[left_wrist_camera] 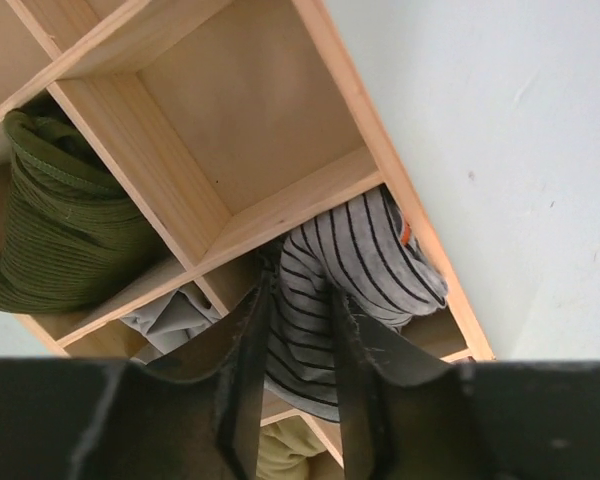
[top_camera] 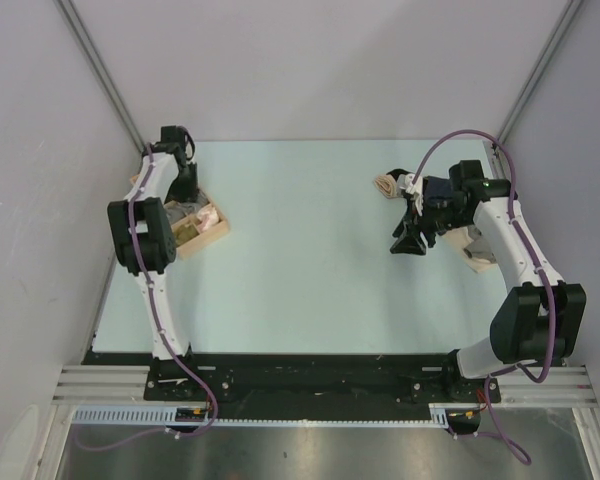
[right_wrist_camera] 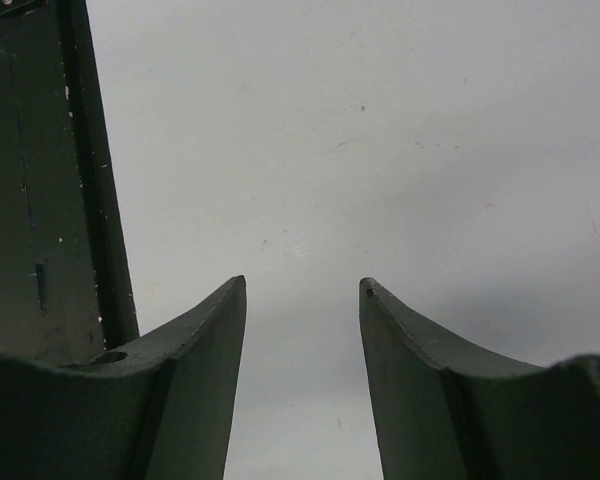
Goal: Roll the underwear
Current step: Reset both arms, then move the storage box to the corner of the board.
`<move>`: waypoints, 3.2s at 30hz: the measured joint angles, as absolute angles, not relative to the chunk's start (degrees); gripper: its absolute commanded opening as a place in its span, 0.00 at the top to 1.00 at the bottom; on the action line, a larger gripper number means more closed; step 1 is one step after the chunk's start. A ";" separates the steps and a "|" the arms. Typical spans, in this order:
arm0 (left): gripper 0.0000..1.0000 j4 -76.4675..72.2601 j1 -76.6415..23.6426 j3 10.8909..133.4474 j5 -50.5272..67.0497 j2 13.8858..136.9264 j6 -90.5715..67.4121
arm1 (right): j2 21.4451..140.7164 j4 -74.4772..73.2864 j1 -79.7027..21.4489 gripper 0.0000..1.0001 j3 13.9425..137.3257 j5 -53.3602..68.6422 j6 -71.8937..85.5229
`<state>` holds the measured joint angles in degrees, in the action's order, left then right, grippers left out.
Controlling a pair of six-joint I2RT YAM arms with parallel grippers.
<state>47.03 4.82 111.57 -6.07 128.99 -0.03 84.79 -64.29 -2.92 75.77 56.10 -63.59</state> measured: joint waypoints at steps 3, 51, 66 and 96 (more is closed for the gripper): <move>0.63 51.20 5.67 112.57 -4.60 128.99 -0.75 | 84.77 -64.62 -2.87 0.47 75.77 56.42 -63.94; 0.75 51.00 6.92 95.46 6.55 116.46 -5.04 | 84.97 -65.10 -2.76 0.47 75.77 56.47 -64.16; 0.74 49.84 7.49 97.03 8.58 115.70 -6.09 | 85.86 -65.36 -2.76 0.48 75.77 56.45 -64.18; 1.00 47.31 8.56 100.82 5.93 119.52 -4.97 | 86.72 -65.71 -2.76 0.47 75.77 56.42 -64.20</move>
